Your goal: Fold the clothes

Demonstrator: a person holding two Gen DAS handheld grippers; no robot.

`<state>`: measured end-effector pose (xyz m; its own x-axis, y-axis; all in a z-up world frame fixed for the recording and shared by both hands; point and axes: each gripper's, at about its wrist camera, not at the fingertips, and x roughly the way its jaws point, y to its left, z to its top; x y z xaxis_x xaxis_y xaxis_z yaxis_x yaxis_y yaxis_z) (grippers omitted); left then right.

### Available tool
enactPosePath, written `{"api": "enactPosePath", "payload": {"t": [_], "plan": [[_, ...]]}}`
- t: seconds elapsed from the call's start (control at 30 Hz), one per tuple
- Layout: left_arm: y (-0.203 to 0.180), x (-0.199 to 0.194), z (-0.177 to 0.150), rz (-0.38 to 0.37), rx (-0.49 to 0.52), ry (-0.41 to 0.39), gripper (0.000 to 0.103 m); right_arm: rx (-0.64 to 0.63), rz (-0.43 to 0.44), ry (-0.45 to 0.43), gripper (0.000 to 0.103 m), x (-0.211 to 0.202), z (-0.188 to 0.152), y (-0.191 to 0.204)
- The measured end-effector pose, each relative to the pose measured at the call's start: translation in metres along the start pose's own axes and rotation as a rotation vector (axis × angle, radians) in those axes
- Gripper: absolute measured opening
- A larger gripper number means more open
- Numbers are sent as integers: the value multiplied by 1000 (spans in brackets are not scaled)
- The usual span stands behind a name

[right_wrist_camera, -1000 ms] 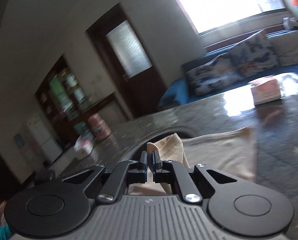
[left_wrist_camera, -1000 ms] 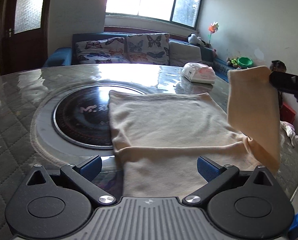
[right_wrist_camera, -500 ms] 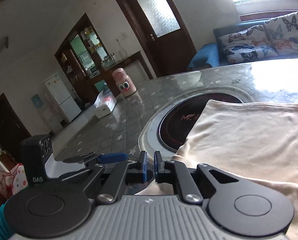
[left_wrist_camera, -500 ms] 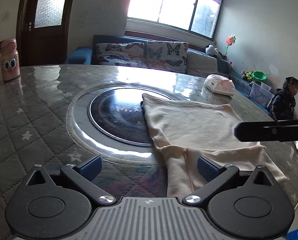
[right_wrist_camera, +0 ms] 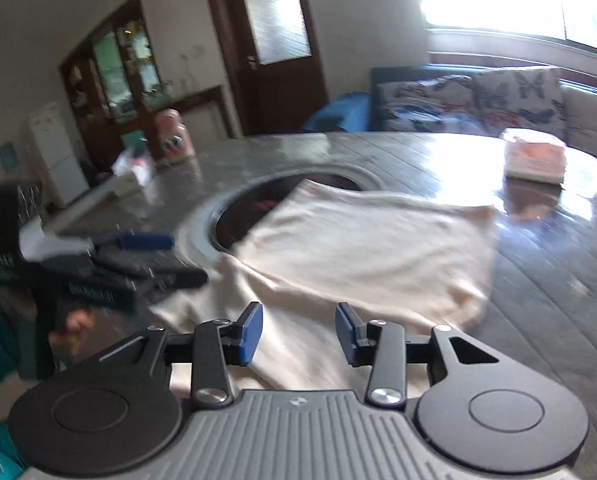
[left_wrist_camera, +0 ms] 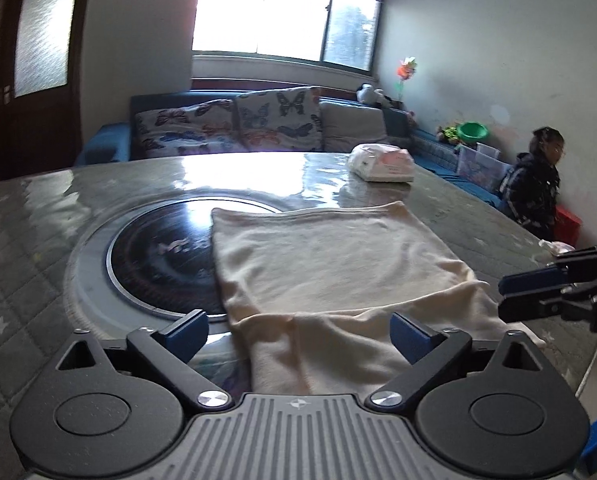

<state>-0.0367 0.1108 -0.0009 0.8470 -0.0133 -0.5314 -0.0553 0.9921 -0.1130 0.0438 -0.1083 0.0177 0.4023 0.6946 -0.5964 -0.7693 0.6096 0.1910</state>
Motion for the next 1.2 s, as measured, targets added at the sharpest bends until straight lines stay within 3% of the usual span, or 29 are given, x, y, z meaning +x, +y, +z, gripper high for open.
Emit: {"api": "enactPosePath", "payload": {"t": [0.2, 0.3, 0.47, 0.5, 0.67, 0.87, 1.13, 1.2], "plan": [[-12, 30, 3, -13, 38, 54, 79, -12, -129, -1, 53, -20, -29, -19], [-16, 38, 1, 0, 58, 70, 71, 39, -131, -16, 53, -25, -35, -29], [-14, 41, -3, 17, 55, 87, 43, 78, -126, -46, 53, -24, -35, -39], [-13, 41, -3, 21, 49, 87, 42, 78, -124, -50, 53, -22, -34, -40], [-8, 37, -1, 40, 41, 82, 22, 67, -117, -61, 53, -6, -24, -40], [-8, 36, -1, 60, 55, 76, 17, 35, -144, -48, 53, 20, -15, -40], [-5, 33, 0, 83, 61, 74, 17, 19, -224, -10, 49, 46, -13, -46], [-2, 33, -1, 86, 57, 81, 21, 9, -231, -12, 49, 44, -12, -46]]}}
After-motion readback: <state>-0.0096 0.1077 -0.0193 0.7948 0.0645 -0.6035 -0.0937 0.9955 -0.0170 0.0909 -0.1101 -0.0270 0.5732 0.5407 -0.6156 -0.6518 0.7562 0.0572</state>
